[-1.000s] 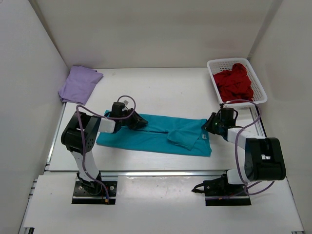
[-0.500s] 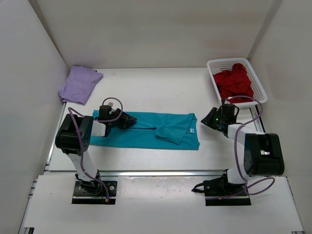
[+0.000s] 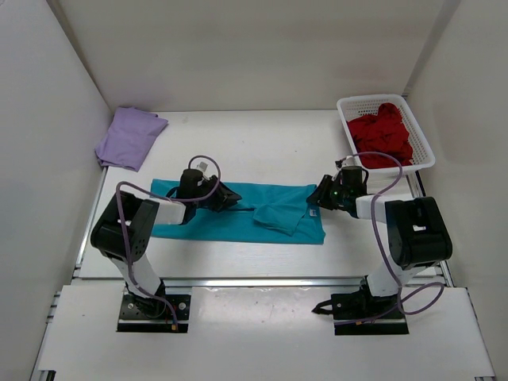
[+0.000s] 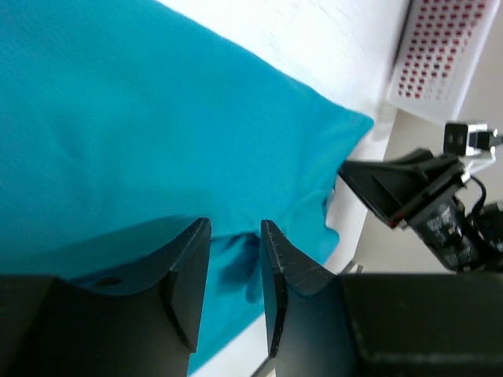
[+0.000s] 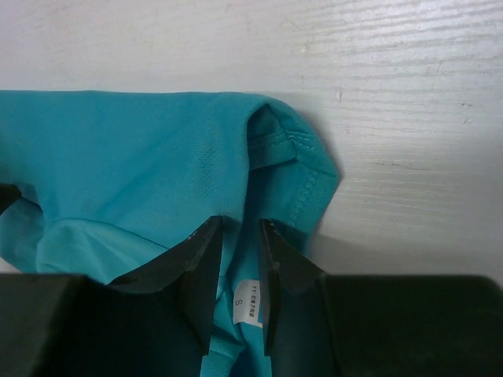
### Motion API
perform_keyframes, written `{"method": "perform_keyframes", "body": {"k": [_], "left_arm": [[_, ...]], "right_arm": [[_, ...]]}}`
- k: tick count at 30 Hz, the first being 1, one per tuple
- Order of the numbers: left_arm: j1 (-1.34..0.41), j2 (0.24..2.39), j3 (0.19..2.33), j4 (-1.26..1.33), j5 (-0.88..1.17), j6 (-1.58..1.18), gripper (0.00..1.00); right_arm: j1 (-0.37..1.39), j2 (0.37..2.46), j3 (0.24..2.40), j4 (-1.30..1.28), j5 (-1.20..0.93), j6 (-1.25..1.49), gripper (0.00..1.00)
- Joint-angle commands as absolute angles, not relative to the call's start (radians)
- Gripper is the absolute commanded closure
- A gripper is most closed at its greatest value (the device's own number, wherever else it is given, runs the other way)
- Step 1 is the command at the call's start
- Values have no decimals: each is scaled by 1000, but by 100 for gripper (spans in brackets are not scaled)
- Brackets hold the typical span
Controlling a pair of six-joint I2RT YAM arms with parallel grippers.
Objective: Fold and stack the t-shirts
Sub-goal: Fold the other side of the tshirt into a rectangle
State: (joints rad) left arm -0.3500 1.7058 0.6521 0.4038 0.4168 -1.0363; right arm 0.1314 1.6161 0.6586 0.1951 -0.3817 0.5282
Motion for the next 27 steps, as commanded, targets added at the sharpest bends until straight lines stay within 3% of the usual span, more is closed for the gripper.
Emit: {"method": "perform_keyframes", "body": {"k": [1,4,7,15,17,19,22,24,27], "left_arm": [[-322,1742,683,414,387,-1031,57],[-298,1782,689,432,383,-1037,58],[-267,1824,692,433,382,-1037,58],[-216,1829,667,439,368,-1054,58],[-219,1829,664,454,385,-1060,58],[-227,1815,670,449,397,-1058,57],[-235,1775,667,440,396,-1055,57],[-242,1747,660,433,391,-1054,57],[-276,1691,634,423,388,-1042,58]], "right_arm": [[137,1627,687,239,-373,540,77],[124,1629,670,296,-400,561,85],[108,1652,673,328,-419,569,100],[35,1643,689,293,-400,561,100],[32,1655,695,301,-422,564,91],[41,1649,705,292,-420,561,70],[61,1596,722,215,-378,539,66],[90,1536,707,198,-336,534,71],[171,1441,689,173,-290,519,89]]}}
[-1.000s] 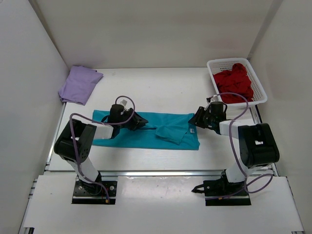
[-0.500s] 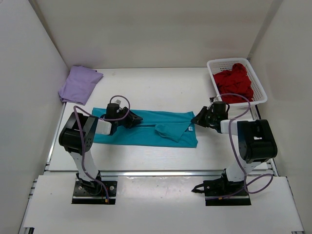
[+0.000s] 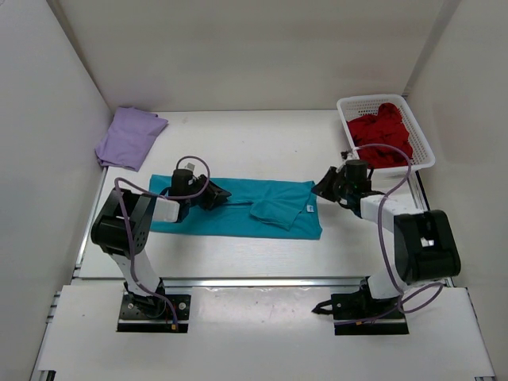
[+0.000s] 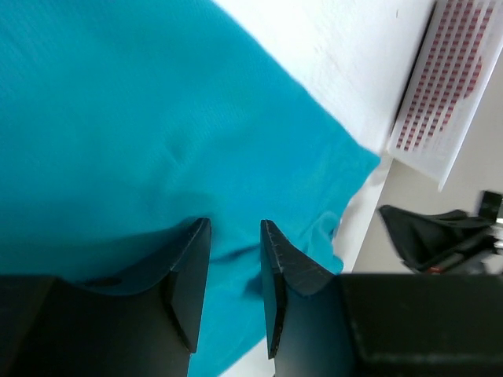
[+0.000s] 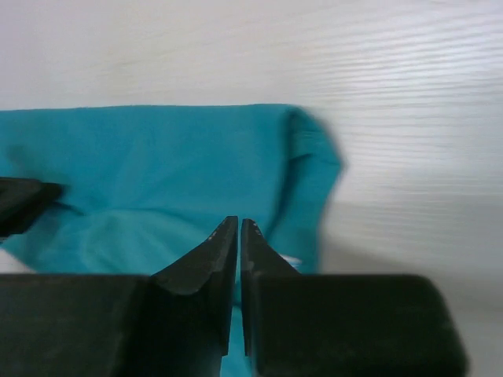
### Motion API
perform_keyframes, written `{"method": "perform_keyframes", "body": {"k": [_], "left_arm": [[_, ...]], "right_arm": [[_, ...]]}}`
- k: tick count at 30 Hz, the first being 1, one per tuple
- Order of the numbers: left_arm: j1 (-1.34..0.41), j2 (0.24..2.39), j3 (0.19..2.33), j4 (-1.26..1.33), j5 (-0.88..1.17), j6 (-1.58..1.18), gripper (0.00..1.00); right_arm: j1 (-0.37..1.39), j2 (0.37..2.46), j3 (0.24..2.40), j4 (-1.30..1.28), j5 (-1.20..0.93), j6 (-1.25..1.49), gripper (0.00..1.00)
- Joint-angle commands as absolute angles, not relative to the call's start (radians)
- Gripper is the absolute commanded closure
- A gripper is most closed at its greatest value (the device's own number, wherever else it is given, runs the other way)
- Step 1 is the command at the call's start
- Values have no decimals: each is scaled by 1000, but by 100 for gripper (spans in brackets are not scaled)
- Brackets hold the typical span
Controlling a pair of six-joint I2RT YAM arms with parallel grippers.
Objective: Fold and stack the t-shirts
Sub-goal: Fold the other side of the tshirt into a rectangle
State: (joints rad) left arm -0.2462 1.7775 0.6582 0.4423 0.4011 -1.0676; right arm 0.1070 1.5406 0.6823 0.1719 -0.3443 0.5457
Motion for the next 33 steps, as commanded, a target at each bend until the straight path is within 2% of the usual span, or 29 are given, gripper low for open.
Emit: {"method": "perform_keyframes", "body": {"k": [1,2,4,8,14,20,30,33], "left_arm": [[-282,1684,623,413,382,-1042,58],[-296,1668,618,413,382,-1042,59],[-307,1652,597,425,383,-1048,59],[-334,1612,557,427,385,-1039,59],[-428,1554,577,373,353,-964,60],[-543,1563,699,308,290,-899,59],[-560,1767,862,302,333,-908,59],[-555,1795,839,302,336,-908,59]], "right_arm": [[223,1436,687,170,-294,512,97],[247,1443,698,178,-310,502,100],[371,1477,734,167,-314,482,100],[507,1600,836,169,-322,456,100],[572,1640,833,137,-272,442,100],[598,1600,761,114,-238,449,100],[708,1569,726,57,-204,471,100],[741,1511,706,37,-198,480,100]]}}
